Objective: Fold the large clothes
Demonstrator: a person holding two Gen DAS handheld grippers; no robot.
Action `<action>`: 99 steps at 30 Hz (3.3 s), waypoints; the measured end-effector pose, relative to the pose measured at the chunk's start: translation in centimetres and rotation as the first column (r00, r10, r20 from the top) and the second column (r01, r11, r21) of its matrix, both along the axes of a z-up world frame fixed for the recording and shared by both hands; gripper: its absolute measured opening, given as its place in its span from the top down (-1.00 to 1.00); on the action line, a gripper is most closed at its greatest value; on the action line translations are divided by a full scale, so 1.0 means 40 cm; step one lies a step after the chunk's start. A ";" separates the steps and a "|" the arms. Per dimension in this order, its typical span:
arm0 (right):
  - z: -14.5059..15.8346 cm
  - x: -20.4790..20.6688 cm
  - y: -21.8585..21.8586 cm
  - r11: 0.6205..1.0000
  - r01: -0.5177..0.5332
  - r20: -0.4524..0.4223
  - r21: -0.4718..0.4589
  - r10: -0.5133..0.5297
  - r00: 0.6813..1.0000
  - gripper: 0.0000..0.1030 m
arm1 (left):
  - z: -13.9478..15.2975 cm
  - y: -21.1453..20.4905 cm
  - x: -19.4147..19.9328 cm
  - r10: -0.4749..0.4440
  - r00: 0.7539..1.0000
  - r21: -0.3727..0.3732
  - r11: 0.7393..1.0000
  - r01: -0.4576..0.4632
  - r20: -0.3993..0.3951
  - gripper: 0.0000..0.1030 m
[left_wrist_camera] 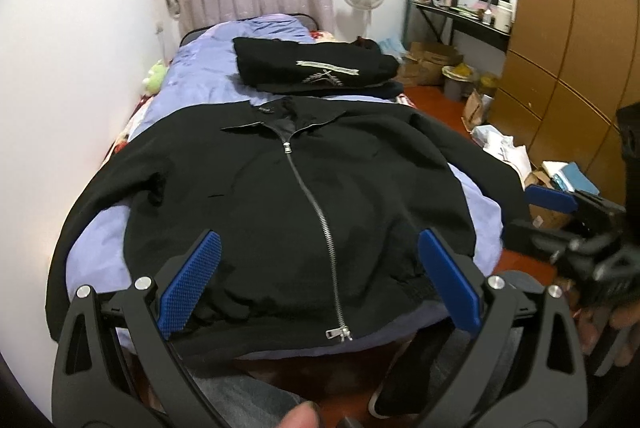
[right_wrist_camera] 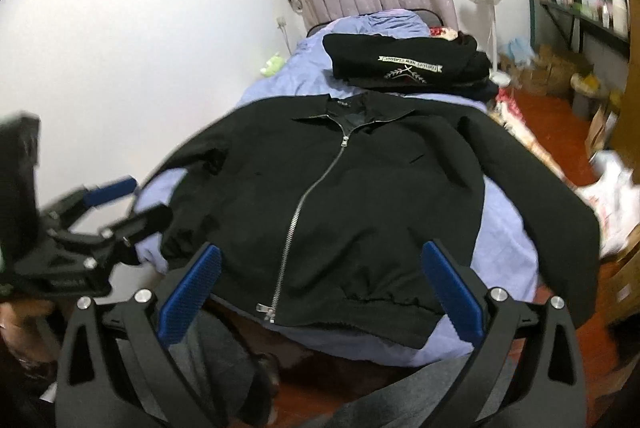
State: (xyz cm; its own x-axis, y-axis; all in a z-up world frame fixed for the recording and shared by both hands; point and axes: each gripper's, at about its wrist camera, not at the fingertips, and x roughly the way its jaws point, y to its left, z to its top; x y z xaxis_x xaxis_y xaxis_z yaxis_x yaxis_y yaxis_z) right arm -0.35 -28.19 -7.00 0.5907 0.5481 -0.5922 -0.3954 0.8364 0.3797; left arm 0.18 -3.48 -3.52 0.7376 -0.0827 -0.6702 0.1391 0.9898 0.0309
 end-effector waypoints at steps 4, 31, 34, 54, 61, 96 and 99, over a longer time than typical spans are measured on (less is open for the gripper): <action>-0.041 0.025 -0.108 0.993 0.078 -0.031 0.086 -0.075 0.997 -0.91 | -0.025 -0.045 0.014 -0.054 0.998 0.014 0.998 0.054 -0.010 -0.88; -0.981 0.163 -0.792 -0.044 0.757 -0.724 0.652 -0.335 0.603 -0.60 | -0.263 -0.248 0.381 -0.226 0.966 0.024 0.973 0.231 -0.125 -0.88; -0.940 0.178 -0.824 -0.018 0.798 -0.739 0.603 -0.390 0.550 0.06 | -0.258 -0.225 0.399 -0.217 0.968 0.009 0.975 0.220 -0.130 -0.88; -0.020 0.393 -0.763 0.695 0.560 -0.124 0.450 -0.573 0.810 0.90 | -0.269 0.127 0.404 -0.062 0.984 0.017 0.998 0.066 -0.166 -0.30; 0.333 0.542 -0.441 0.871 0.326 0.106 0.367 -0.388 0.916 0.91 | -0.290 0.257 0.327 0.015 0.990 -0.015 1.000 -0.017 -0.138 0.07; -0.318 0.565 0.835 0.843 -0.530 -0.409 -0.087 0.456 0.791 0.93 | -0.394 0.378 0.231 -0.028 0.971 -0.184 0.983 -0.016 -0.236 0.33; -0.391 0.526 0.841 0.832 -0.546 -0.437 -0.096 0.458 0.774 0.87 | -0.394 0.363 0.233 -0.022 0.968 -0.166 0.986 -0.020 -0.251 0.36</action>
State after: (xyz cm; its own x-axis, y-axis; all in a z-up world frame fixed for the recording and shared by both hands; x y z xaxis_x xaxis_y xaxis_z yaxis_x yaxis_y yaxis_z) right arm 20.68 5.44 -22.63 -0.0319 0.5411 -0.8403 -0.6414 0.6338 0.4324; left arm 9.50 11.04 -19.28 0.5472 -0.2086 -0.8106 0.1221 0.9780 -0.1693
